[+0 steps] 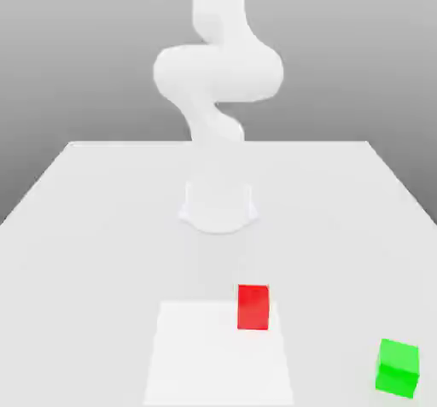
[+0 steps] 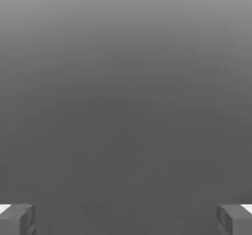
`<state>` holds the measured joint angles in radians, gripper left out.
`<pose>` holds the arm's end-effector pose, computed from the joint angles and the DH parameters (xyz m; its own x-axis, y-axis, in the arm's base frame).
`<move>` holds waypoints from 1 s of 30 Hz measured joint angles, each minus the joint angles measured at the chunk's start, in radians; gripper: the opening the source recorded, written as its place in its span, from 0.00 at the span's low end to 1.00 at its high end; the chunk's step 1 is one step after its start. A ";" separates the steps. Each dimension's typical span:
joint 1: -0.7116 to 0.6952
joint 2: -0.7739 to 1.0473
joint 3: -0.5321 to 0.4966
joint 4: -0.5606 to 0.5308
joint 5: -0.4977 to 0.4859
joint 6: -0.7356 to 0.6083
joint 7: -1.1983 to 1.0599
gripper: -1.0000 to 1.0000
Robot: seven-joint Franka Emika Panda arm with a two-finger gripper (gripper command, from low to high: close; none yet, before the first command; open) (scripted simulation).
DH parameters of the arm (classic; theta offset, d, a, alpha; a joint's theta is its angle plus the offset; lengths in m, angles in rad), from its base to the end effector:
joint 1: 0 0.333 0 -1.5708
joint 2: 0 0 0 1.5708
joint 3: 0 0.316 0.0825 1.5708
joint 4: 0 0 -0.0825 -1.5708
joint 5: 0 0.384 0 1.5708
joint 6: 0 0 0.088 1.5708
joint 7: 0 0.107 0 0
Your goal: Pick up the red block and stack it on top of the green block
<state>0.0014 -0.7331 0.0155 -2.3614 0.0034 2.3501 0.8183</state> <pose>0.3746 0.0083 0.6611 0.5223 -0.7202 0.4566 -0.5392 -0.6937 -0.4775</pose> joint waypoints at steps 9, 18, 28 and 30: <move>0.011 0.293 0.061 -0.255 0.013 0.213 0.080 0.50; 0.035 0.665 0.110 -0.511 0.013 0.480 0.175 0.50; 0.091 0.925 0.031 -0.494 -0.092 0.697 0.258 0.00; 0.091 0.925 0.031 -0.494 -0.094 0.698 0.259 0.00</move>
<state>0.0922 0.1917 0.0468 -2.8554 -0.0907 3.0477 1.0777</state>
